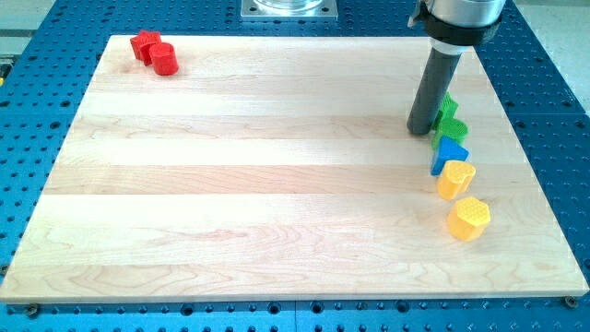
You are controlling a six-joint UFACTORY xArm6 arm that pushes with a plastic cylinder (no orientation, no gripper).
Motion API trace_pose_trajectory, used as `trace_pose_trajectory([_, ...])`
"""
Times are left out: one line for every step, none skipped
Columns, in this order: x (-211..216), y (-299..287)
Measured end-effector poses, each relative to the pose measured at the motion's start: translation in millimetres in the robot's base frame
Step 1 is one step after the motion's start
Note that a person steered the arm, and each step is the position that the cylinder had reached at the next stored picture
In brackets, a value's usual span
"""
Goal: Slide the red star vertically above the green star
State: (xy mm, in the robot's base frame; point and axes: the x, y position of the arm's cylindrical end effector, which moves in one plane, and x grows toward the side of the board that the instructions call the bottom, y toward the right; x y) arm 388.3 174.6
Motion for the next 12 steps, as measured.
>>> trace_pose_trajectory([-7.8, -33.0])
trace_pose_trajectory([-36.4, -23.4])
trace_pose_trajectory([-64.4, 5.3])
trace_pose_trajectory([-62.0, 23.9])
trace_pose_trajectory([-56.5, 46.6])
trace_pose_trajectory([-56.1, 64.2])
trace_pose_trajectory([-44.7, 65.3])
trace_pose_trajectory([-64.2, 56.1])
trace_pose_trajectory([-61.5, 29.7])
trace_pose_trajectory([-51.9, 37.6])
trace_pose_trajectory([-50.8, 49.9])
trace_pose_trajectory([-43.0, 65.3])
